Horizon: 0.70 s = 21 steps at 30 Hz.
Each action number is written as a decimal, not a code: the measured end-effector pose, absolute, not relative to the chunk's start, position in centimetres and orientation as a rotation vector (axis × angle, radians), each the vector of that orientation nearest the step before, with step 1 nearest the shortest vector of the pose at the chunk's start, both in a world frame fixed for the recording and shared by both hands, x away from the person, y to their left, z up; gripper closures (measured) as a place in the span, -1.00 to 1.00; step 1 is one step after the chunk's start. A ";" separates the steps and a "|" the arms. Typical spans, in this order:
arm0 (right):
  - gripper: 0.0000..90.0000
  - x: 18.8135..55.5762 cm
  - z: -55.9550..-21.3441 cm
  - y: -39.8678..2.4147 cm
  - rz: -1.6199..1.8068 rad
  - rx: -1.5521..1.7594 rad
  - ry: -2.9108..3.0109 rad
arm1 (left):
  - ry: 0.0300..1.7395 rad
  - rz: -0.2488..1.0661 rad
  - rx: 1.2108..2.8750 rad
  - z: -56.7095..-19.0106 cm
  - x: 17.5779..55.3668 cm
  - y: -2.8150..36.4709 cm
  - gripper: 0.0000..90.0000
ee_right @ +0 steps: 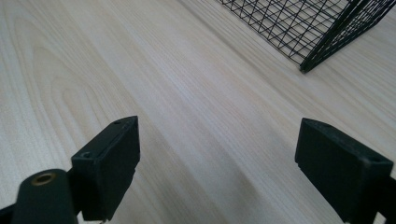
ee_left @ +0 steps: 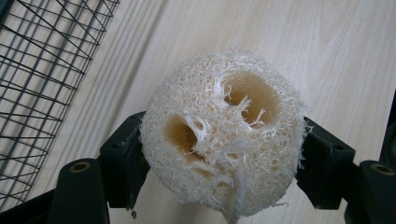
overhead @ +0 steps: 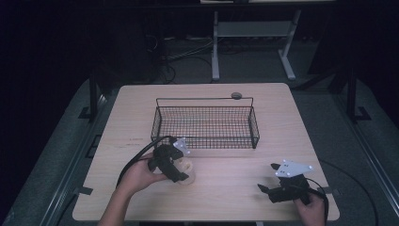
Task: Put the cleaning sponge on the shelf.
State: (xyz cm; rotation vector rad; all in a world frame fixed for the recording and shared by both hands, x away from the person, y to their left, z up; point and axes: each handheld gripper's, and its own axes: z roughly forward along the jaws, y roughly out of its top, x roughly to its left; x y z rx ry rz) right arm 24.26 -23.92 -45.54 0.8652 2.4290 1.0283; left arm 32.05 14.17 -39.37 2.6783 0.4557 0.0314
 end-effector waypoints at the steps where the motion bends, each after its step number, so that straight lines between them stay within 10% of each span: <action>1: -0.70 24.3 -45.5 -23.9 1.028 0.866 2.429 | 0.456 0.028 2.680 -39.3 32.2 14.2 -0.39; 21: -0.70 24.3 -45.5 -24.2 1.034 0.871 2.417 | 0.422 0.037 2.708 -35.4 35.1 12.7 -0.40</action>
